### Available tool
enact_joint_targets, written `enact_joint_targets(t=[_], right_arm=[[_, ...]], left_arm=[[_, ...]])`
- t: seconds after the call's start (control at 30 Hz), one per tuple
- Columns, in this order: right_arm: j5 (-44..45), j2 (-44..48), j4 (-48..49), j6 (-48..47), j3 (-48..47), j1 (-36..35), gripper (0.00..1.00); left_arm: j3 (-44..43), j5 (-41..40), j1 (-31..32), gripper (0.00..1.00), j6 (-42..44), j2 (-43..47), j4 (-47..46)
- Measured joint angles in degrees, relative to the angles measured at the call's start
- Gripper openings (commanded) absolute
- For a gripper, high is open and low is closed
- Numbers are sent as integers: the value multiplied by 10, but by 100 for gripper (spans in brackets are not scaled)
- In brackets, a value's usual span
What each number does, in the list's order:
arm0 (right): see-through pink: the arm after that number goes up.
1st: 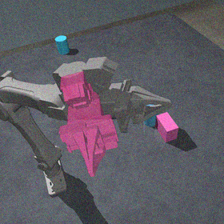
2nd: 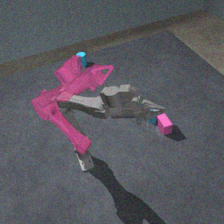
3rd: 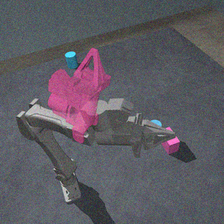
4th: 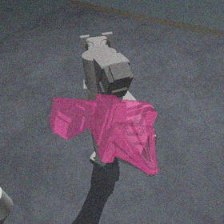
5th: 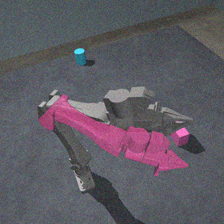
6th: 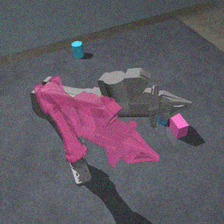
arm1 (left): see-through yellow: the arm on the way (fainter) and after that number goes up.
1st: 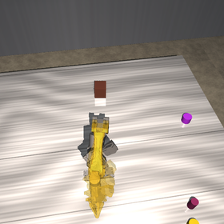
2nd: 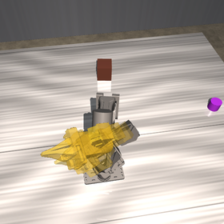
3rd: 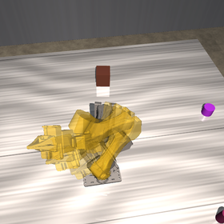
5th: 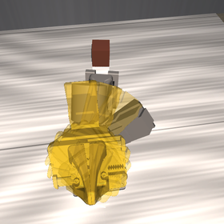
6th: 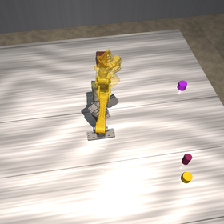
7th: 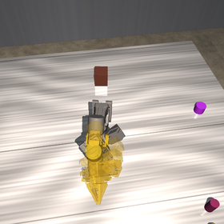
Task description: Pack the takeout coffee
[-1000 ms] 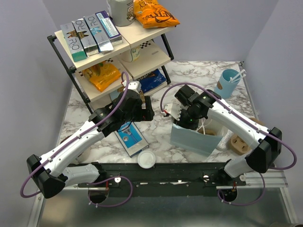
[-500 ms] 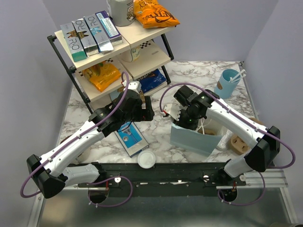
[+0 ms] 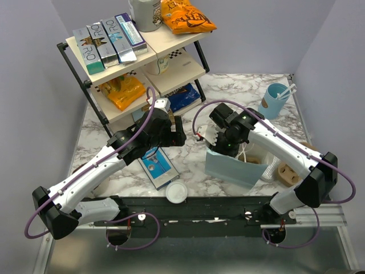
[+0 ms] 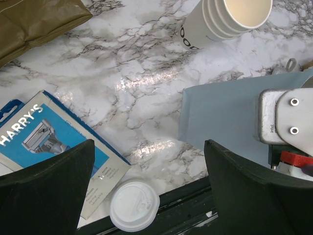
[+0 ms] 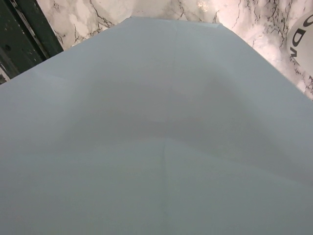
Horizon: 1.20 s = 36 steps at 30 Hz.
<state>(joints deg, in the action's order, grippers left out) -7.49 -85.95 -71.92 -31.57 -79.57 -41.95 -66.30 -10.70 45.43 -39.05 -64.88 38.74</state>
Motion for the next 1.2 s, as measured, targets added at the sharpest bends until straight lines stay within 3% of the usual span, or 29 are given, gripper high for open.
enact_joint_targets(t=[0.03, 0.33, 1.2], right_arm=[[0, 0, 0, 1, 0, 0, 36], [4, 3, -1, 2, 0, 0, 42], [19, 126, 34, -11, -40, 0, 49]], left_arm=[[0, 1, 0, 99, 0, 0, 0], [0, 10, 0, 99, 0, 0, -1], [5, 43, 0, 99, 3, 0, -2]])
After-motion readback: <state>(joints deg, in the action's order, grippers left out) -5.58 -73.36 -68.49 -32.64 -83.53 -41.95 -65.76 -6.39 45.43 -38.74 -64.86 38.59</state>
